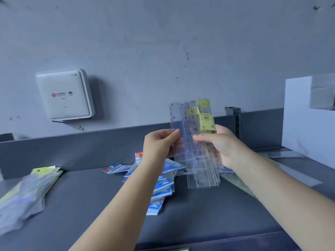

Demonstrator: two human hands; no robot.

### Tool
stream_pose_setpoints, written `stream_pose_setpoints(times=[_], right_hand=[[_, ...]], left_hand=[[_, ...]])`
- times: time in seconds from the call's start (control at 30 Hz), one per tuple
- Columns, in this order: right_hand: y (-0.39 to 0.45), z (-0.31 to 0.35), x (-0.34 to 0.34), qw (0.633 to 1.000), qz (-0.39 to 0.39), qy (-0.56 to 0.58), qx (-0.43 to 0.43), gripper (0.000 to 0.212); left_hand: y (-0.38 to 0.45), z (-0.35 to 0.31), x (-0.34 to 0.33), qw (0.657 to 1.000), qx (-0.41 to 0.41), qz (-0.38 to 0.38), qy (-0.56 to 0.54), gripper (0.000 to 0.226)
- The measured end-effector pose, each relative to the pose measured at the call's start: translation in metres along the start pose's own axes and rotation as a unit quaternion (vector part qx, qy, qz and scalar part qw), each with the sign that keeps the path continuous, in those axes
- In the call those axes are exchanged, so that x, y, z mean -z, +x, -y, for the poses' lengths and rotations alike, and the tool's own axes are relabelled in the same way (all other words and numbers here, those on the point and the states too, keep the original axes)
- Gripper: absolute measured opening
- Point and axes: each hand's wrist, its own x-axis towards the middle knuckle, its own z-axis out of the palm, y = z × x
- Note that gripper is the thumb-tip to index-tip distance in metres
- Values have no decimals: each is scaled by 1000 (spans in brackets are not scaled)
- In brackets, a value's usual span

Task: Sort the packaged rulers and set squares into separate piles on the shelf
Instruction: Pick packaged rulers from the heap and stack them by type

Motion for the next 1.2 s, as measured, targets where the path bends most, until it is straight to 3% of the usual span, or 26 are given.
stream_pose_setpoints(times=[0.3,0.53,0.67,0.83,1.07,1.17,1.2], right_hand=[[-3,-2,-75,999,-14,33,-9,29],[-7,-4,-152,997,29,71,-28,26],[-9,-7,-201,995,56,71,-37,25],[-13,-15,-259,990,91,88,-61,28],[-16,-27,-323,989,116,69,-53,42],[-14,-34,-342,992,111,43,-49,46],[-13,-36,-347,992,108,35,-48,48]], left_hand=[[3,-17,82,1000,-5,14,5,18],[-1,-29,171,999,-10,-40,4,16],[-6,-31,233,993,-25,-95,68,11],[-10,-29,316,963,-35,-167,208,10],[-8,-14,397,925,8,-187,331,21],[-6,-6,412,850,31,-179,494,26],[-7,-6,412,841,20,-181,510,25]])
